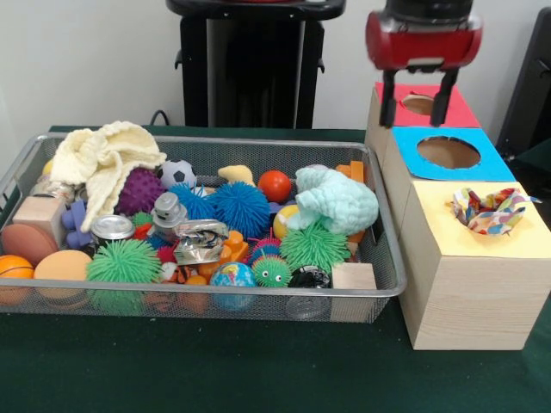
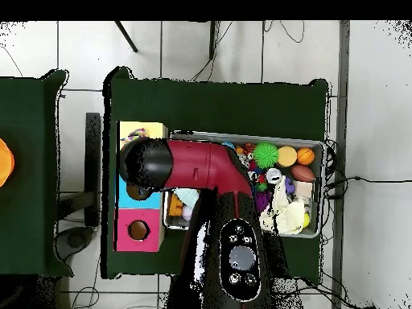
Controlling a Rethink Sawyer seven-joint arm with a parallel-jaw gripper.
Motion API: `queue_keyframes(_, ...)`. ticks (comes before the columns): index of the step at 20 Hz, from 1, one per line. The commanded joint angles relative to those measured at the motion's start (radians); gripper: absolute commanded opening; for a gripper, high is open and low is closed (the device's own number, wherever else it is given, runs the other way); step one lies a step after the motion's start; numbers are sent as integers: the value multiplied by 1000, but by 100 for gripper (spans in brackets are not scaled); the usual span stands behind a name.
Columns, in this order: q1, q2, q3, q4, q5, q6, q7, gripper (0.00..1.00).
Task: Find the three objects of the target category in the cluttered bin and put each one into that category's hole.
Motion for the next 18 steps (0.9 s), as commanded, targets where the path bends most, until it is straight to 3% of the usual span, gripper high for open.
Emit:
queue_keyframes(1,1,-15,24,76,40,46,184,100)
queue_keyframes(8,-4,109,47,-1,46,-24,170,100)
queue_keyframes(18,4,211,58,-50,51,-127,174,100)
